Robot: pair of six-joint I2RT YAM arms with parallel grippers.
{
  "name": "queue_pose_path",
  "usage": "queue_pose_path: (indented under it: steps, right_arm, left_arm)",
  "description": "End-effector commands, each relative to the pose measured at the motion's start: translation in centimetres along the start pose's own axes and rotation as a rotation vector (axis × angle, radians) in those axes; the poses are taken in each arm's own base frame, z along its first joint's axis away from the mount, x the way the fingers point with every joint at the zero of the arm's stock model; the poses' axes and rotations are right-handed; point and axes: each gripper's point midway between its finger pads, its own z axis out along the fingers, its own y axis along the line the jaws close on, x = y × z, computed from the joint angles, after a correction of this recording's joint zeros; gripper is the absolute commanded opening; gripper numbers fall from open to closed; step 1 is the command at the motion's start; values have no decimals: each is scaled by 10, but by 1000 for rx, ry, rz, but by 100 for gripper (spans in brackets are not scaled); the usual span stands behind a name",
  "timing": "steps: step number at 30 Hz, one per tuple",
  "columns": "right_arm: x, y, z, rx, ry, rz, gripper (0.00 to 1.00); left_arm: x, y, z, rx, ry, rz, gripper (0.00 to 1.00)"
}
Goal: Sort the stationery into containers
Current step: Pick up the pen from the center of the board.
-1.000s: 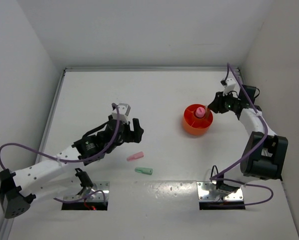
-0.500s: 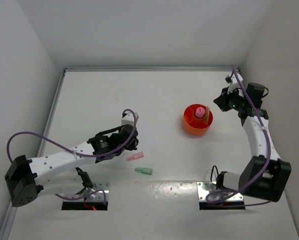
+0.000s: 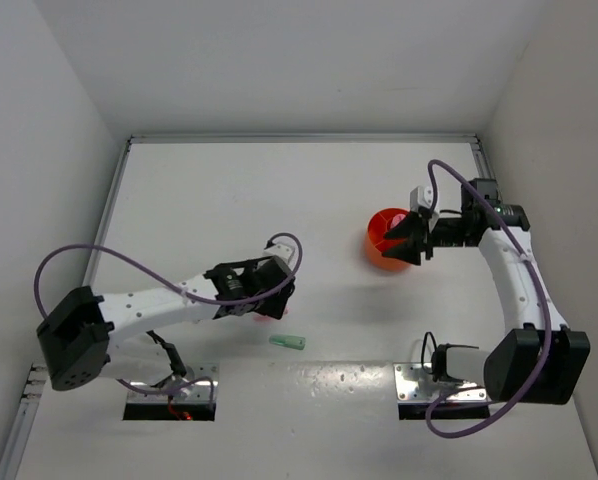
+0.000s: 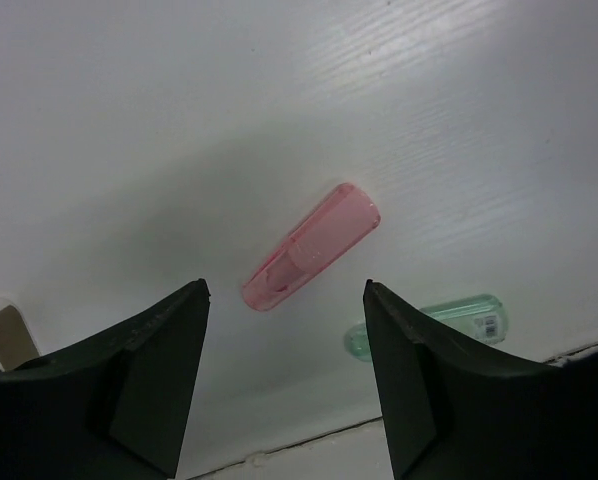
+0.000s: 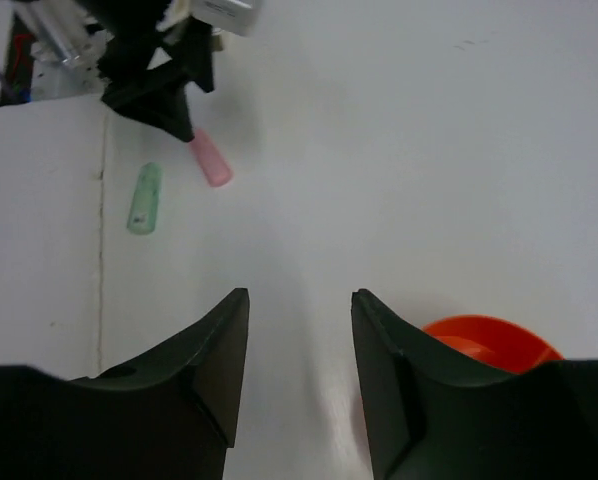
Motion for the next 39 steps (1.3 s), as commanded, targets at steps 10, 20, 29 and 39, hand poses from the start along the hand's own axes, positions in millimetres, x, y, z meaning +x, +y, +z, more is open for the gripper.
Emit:
queue_pose_path:
  steps: [10, 20, 29, 39]
  right_arm:
    - [-3, 28, 11, -86, -80, -135, 39]
    - [-5, 28, 10, -81, -81, -154, 38]
    - [-8, 28, 10, -81, -81, -154, 38]
    - [-8, 25, 6, -61, -80, -158, 38]
  left_arm:
    - [-1, -48, 41, 118, 158, 387, 62]
    - [9, -34, 59, 117, 238, 377, 52]
    - [25, -25, 62, 105, 307, 391, 55]
    - [43, -19, 76, 91, 395, 387, 29]
